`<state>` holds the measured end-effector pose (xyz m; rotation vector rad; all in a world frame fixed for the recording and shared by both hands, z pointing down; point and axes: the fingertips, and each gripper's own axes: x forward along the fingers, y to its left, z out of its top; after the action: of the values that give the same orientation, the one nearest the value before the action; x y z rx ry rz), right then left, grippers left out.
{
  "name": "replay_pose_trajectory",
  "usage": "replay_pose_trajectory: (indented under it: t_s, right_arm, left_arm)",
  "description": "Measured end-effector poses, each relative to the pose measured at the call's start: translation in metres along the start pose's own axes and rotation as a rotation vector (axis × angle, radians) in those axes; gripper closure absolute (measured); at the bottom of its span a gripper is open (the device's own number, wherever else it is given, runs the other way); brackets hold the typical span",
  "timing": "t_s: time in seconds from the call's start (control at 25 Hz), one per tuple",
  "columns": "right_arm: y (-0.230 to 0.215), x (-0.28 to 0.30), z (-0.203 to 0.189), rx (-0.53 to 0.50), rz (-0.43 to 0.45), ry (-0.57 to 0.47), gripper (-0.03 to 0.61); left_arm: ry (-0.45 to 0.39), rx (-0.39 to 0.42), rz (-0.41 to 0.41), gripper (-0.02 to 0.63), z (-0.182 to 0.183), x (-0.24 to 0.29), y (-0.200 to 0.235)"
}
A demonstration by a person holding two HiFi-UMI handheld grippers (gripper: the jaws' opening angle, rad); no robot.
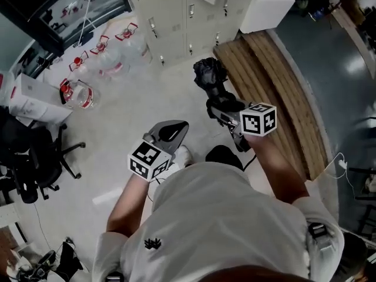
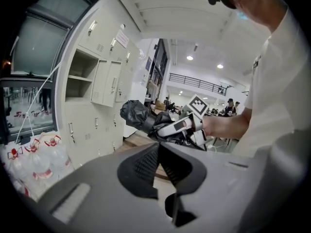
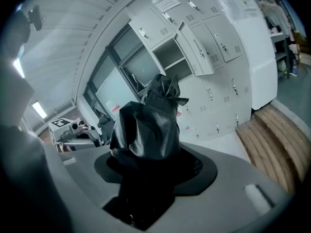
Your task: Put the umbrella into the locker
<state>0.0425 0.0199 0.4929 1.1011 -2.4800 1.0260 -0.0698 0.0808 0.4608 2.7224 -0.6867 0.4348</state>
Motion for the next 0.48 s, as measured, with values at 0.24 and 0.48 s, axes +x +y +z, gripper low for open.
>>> replay_pose_trajectory:
  t_s: [0.24, 0.48]
  right_arm:
    - [-0.025, 0.062, 0.058, -0.050, 0.003, 0.027, 0.339]
    - [-0.067, 0.113, 0.111, -0.098, 0.018, 0.061, 0.339]
  left_arm:
    - [-0.053, -0.036, 0.050, 0.558, 0.017, 0.013, 0.054]
    - [-0.071, -0.068, 0.126, 0.557, 0.035, 0.044, 0.102]
